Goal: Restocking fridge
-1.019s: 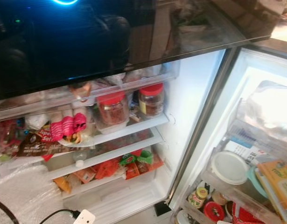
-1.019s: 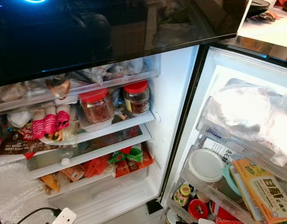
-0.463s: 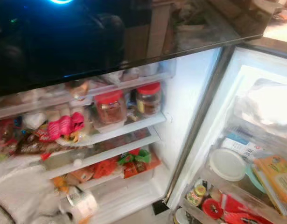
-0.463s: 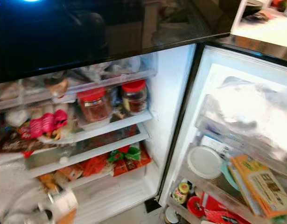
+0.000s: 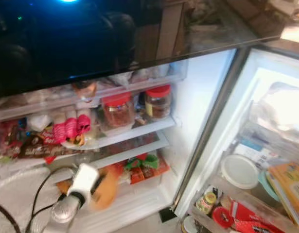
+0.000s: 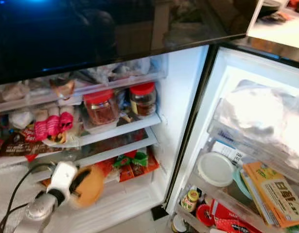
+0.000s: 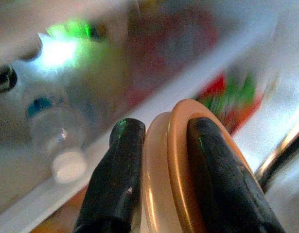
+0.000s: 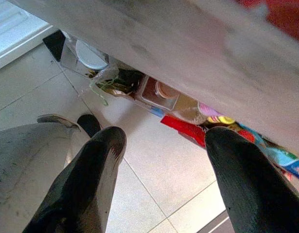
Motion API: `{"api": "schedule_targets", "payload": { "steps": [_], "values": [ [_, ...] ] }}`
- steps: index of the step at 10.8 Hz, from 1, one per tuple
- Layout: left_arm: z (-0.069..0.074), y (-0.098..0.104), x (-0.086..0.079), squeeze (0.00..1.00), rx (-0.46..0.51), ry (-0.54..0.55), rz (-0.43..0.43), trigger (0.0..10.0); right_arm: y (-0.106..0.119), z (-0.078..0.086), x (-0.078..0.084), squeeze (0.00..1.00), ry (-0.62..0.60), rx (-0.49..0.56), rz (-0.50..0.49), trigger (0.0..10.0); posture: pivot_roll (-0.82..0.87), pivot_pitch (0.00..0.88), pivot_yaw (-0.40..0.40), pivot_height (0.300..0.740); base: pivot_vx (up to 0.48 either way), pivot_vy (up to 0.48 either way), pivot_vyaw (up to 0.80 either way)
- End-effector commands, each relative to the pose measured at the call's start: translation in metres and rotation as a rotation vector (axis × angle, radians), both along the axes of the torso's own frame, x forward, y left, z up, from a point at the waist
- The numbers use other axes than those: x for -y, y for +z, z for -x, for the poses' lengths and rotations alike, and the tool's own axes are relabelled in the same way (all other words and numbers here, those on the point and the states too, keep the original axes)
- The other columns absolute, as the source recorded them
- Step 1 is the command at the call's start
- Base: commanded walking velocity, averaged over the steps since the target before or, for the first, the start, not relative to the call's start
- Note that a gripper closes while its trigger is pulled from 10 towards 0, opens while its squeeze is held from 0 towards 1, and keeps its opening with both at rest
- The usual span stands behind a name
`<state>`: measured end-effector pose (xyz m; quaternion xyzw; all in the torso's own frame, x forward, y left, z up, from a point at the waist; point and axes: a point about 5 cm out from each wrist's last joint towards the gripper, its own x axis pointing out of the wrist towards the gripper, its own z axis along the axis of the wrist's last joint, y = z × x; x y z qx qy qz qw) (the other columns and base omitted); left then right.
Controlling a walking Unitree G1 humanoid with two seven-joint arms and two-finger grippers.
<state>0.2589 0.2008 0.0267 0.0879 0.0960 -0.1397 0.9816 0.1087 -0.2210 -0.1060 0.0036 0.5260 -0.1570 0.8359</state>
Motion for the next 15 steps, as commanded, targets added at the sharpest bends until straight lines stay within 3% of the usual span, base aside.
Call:
{"api": "schedule_targets", "payload": {
  "steps": [1, 3, 5, 7, 9, 10, 11, 15],
  "values": [
    [-0.001, 0.014, 0.000, 0.00, 0.020, 0.032, 0.192, 10.0, 0.001, -0.002, 0.001, 0.00, 0.002, 0.002, 0.001, 10.0, -0.11, 0.000, -0.017, 0.719, 0.000, 0.000, 0.00],
    [0.005, 0.028, 0.015, 0.00, 0.039, 0.022, 0.410, 10.0, 0.001, -0.002, 0.002, 0.00, 0.003, 0.001, 0.001, 10.0, -0.11, 0.000, -0.018, 0.719, 0.000, 0.000, 0.00],
    [0.020, 0.032, 0.030, 0.00, -0.006, 0.018, 0.623, 10.0, 0.001, -0.002, 0.002, 0.00, 0.006, 0.000, 0.002, 10.0, -0.10, 0.000, -0.019, 0.719, 0.000, 0.000, 0.00],
    [0.029, 0.034, 0.021, 0.00, -0.048, 0.121, 0.880, 10.0, 0.001, -0.002, 0.003, 0.00, 0.012, 0.001, 0.002, 10.0, -0.09, 0.000, -0.028, 0.719, 0.000, 0.000, 0.00],
    [0.032, 0.025, 0.008, 0.00, -0.064, 0.186, 0.866, 10.0, 0.001, -0.002, 0.004, 0.00, 0.015, 0.002, 0.001, 10.0, -0.09, 0.000, -0.032, 0.719, 0.000, 0.000, 0.00],
    [0.032, 0.019, 0.003, 0.00, -0.073, 0.243, 0.979, 10.0, 0.002, -0.004, 0.004, 0.00, 0.017, 0.005, 0.001, 10.0, -0.09, 0.000, -0.038, 0.719, 0.000, 0.000, 0.00],
    [0.033, 0.013, 0.005, 0.00, -0.102, 0.243, 1.035, 10.0, 0.002, -0.005, 0.005, 0.00, 0.021, 0.007, 0.002, 10.0, -0.09, 0.000, -0.043, 0.719, 0.000, 0.000, 0.00],
    [0.014, 0.016, 0.009, 0.00, -0.089, 0.197, 1.036, 10.0, 0.007, -0.020, 0.007, 0.00, 0.040, 0.027, 0.010, 10.0, -0.12, 0.000, -0.042, 0.719, 0.000, 0.000, 0.00]
  ]
}}
